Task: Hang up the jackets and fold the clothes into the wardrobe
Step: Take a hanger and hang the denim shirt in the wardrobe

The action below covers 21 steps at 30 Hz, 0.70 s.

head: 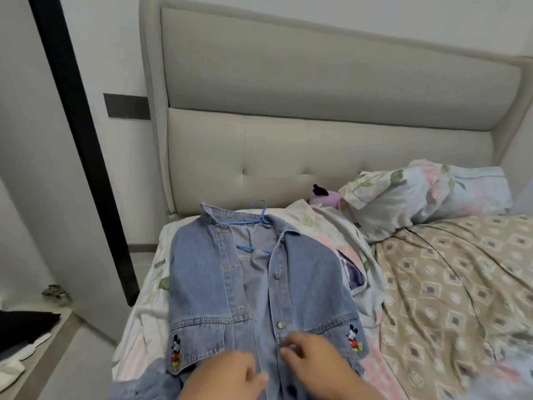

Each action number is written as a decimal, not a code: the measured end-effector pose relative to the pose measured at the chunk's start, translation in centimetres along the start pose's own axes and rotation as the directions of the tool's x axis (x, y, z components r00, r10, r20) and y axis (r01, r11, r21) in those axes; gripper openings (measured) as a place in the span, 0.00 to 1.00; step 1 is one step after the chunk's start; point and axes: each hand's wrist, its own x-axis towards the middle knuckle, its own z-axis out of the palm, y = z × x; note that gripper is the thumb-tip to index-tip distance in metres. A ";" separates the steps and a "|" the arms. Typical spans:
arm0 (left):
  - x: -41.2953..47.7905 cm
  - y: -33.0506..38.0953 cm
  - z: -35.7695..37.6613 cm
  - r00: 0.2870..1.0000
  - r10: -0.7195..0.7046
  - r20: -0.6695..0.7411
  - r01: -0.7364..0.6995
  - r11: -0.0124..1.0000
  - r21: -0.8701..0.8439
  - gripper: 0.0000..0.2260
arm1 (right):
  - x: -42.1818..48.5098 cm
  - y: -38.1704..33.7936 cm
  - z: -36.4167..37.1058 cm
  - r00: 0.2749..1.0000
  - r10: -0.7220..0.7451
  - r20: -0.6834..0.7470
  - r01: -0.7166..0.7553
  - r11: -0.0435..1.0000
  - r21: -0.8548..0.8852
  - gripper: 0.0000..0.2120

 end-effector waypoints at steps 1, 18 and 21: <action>1.0 0.1 -0.9 0.996 0.004 -0.092 -0.013 0.996 -0.092 0.18 | 1.7 -0.2 -0.6 0.998 -0.021 -0.054 0.021 1.000 0.006 0.10; 17.9 -4.8 -5.9 0.862 -0.347 -0.370 0.202 0.904 -0.376 0.20 | 16.8 -1.4 -1.4 0.994 -0.011 -0.113 -0.028 0.942 -0.333 0.10; 17.8 -5.5 -5.5 0.847 -0.313 -0.429 0.189 0.933 -0.307 0.09 | 17.2 -1.2 -0.8 0.986 0.041 -0.163 -0.092 0.943 -0.320 0.14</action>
